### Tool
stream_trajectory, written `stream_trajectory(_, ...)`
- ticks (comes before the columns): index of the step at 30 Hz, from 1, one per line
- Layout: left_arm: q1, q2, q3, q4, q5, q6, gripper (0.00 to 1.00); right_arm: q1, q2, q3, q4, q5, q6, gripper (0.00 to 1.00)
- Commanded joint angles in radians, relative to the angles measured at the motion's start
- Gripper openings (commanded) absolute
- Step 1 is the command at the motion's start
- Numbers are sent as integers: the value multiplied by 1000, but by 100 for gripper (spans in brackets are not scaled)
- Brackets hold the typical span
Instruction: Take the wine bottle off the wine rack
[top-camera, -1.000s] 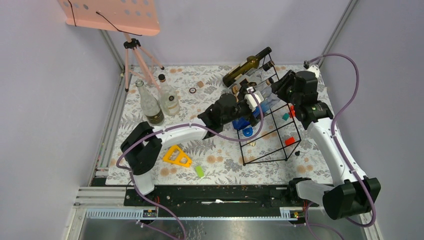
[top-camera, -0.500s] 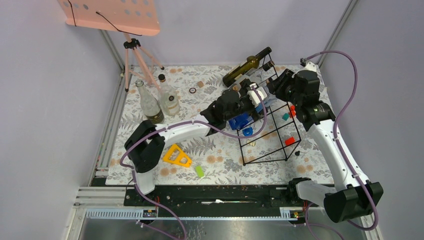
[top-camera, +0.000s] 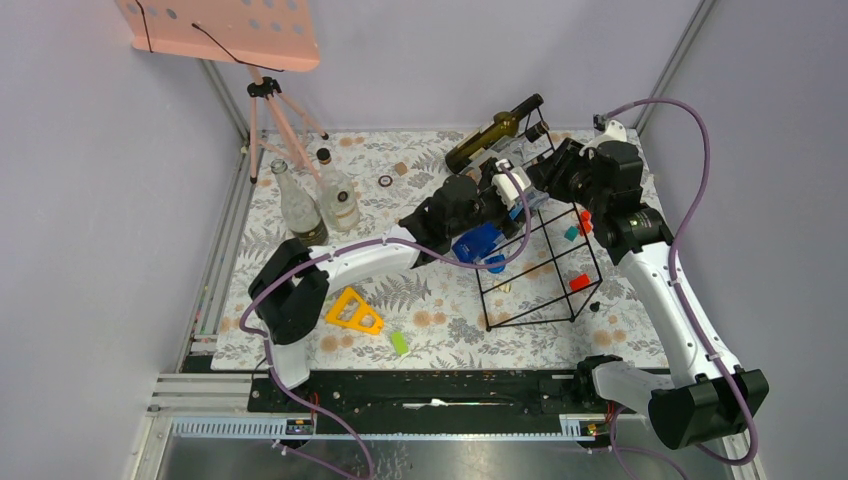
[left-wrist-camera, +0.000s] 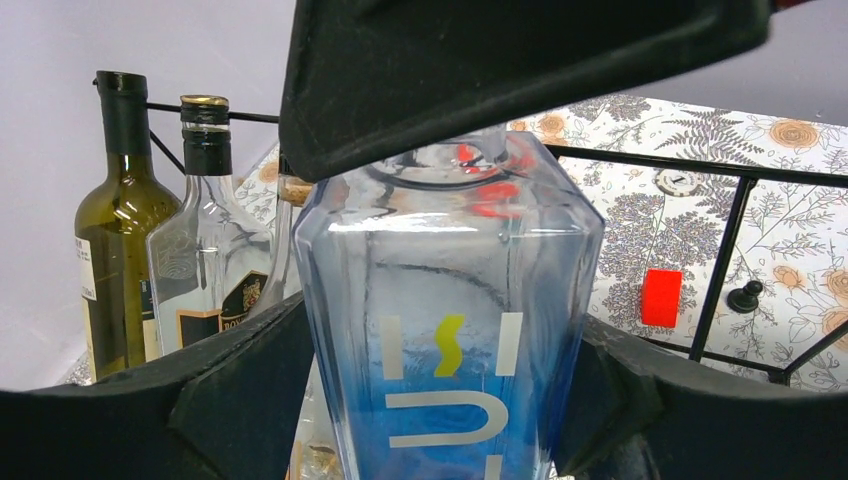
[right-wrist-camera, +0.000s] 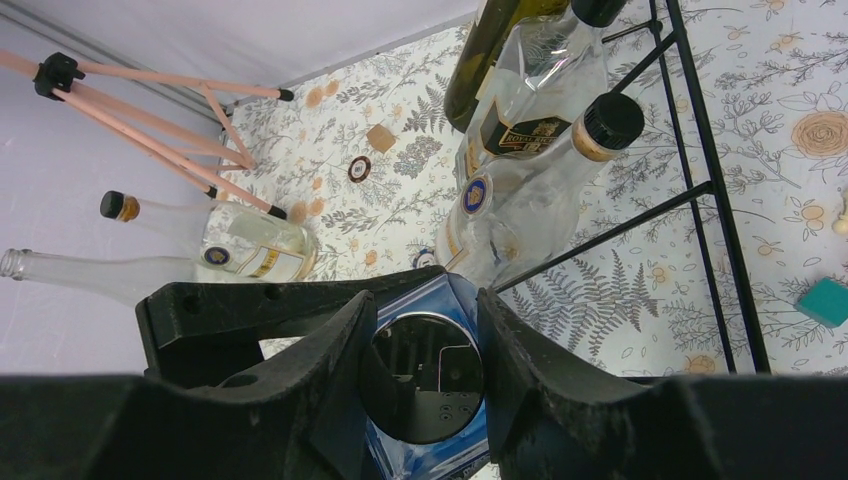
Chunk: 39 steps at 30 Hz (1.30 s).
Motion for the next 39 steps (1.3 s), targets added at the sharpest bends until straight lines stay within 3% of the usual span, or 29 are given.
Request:
stream_trajectory(1, 16, 17, 54, 41, -89, -14, 79, 20, -57, 36, 155, -120, 84, 0)
stream_trajectory(5, 16, 17, 58, 33, -111, -24, 74, 26, -59, 29, 164, -135, 74, 0)
stream_trajectory(7, 16, 17, 65, 25, -118, -32, 67, 28, -59, 28, 166, -140, 66, 0)
stream_trajectory(10, 18, 15, 74, 11, -123, -52, 45, 32, -64, 18, 172, -146, 63, 0)
stream_trajectory(16, 17, -1, 58, 9, -180, -89, 12, 37, -68, 20, 164, -156, 54, 1)
stream_trajectory(17, 18, -6, 52, 12, -189, -90, 7, 37, -69, 21, 159, -156, 49, 7)
stream_trajectory(18, 18, -13, 43, 18, -198, -90, 2, 37, -69, 23, 154, -153, 46, 20)
stream_trajectory(21, 21, -44, -6, 52, -222, -93, 0, 38, -80, 33, 136, -136, 33, 50)
stream_trajectory(24, 26, -85, -61, 83, -251, -92, 0, 37, -103, 44, 119, -106, 20, 67)
stream_trajectory(26, 32, -112, -98, 107, -269, -92, 0, 37, -120, 49, 112, -94, 12, 85)
stream_trajectory(29, 42, -150, -147, 139, -290, -92, 0, 38, -145, 64, 98, -82, 9, 90)
stream_trajectory(39, 69, -330, -282, 201, -350, -128, 0, 38, -211, 41, 88, -69, 11, 91)
